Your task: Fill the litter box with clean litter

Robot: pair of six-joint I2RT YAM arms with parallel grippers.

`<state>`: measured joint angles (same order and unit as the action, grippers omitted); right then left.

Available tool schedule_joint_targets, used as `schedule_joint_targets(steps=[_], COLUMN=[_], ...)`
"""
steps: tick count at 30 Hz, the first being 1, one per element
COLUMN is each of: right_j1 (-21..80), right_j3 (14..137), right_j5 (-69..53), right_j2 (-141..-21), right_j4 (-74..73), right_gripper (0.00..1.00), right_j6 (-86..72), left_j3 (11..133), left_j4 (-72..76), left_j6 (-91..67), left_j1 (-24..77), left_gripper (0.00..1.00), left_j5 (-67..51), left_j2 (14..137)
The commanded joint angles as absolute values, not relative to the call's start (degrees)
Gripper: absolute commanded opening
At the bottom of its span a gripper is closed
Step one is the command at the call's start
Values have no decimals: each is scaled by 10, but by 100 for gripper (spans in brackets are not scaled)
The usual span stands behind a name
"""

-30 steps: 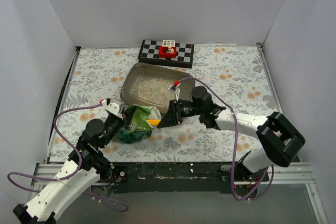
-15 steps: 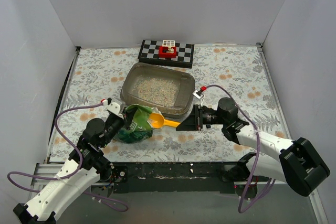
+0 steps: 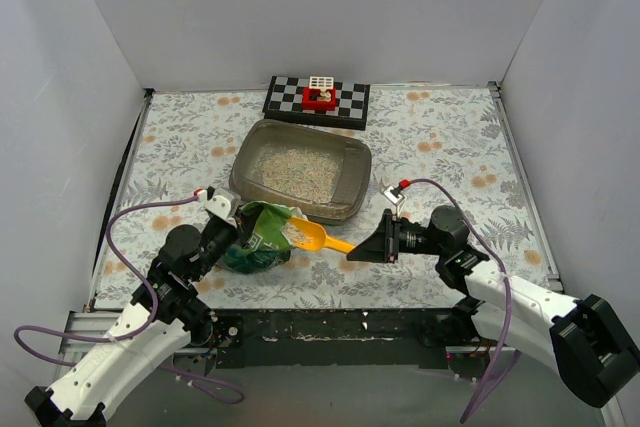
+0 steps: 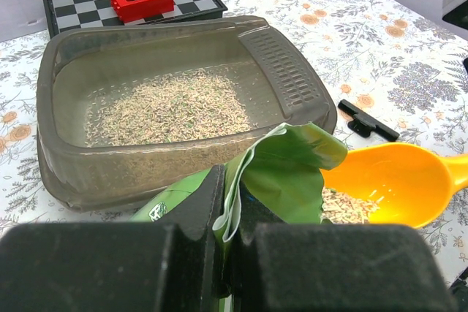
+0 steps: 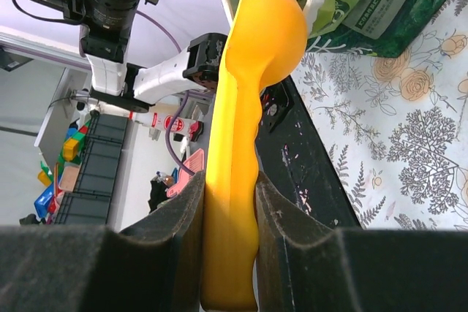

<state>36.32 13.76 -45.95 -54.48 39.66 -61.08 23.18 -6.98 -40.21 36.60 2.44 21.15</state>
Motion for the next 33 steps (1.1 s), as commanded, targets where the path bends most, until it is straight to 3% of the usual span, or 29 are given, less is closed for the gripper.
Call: schedule_joint_targets(steps=[1,11,19,33], right_j1=[365,361,361,346], right_j3=[123,162,246,429], right_j5=[-469,-421,-353,-217], right_j2=[-501,-408,-370,-452], right_j4=[342,122,48,-29], right_gripper=[1,1,1,1], right_j6=[-619,-563,-589,-625], left_j3=[234,236,238,241], left_j4=[-51,-54,-59,-62], left_j6=[-397,-399,-401,-406], left_j1=[367,367,367,367], left_gripper=[0,0,0,0], left_j5=[26,47,70,71], left_j2=[213,206,206,188])
